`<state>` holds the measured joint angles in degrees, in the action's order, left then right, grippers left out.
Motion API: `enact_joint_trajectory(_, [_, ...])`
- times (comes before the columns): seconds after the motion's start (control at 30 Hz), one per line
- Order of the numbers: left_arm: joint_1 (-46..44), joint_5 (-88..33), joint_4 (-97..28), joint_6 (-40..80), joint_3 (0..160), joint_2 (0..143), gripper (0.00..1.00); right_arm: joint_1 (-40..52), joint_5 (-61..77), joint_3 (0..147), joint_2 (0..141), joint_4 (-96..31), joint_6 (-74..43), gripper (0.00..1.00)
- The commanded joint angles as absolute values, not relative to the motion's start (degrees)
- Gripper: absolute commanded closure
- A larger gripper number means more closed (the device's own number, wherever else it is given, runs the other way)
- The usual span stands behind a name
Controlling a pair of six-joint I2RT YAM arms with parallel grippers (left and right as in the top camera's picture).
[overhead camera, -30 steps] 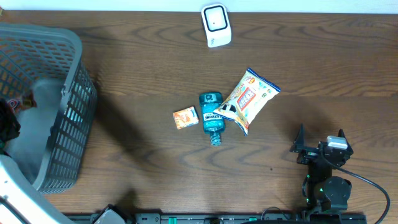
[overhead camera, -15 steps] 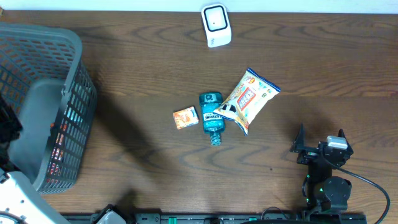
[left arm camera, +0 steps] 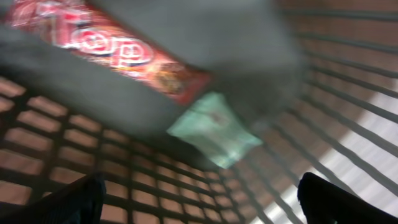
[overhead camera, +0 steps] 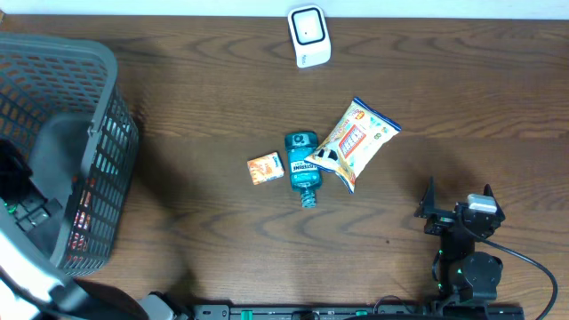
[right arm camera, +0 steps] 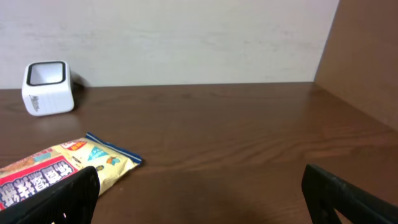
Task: Scan the item barcode
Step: 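Grasp the red chocolate bar inside the basket with the left gripper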
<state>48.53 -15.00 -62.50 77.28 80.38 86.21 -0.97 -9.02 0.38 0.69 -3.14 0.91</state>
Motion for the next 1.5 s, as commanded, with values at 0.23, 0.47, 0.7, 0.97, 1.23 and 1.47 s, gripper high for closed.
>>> enact_joint_trajectory(0.23, [48.42,-12.23,-68.53,81.8,80.84,101.73,0.01,-0.67,-9.52,0.32,0.38,-3.27,1.8,0.01])
enact_joint_trajectory(0.47, [48.42,-6.81,-68.29,81.78,80.84,109.21,0.0,-0.67,-9.52,0.32,0.38,-3.27,1.8,0.01])
enact_joint_trajectory(0.7, [48.23,-6.33,-67.68,81.06,80.84,115.18,0.0,-0.67,-9.52,0.32,0.38,-3.27,1.8,0.01])
enact_joint_trajectory(0.97, [45.95,-6.33,-67.64,78.67,80.66,123.24,0.03,-0.67,-9.52,0.32,0.38,-3.27,1.8,0.01])
enact_joint_trajectory(1.23, [42.61,0.64,-64.71,78.7,79.44,128.49,0.34,-0.67,-9.52,0.32,0.38,-3.27,1.8,0.01])
enact_joint_trajectory(1.47, [40.51,5.93,-58.65,77.19,78.85,128.49,0.33,-0.67,-9.52,0.32,0.38,-3.27,1.8,0.01])
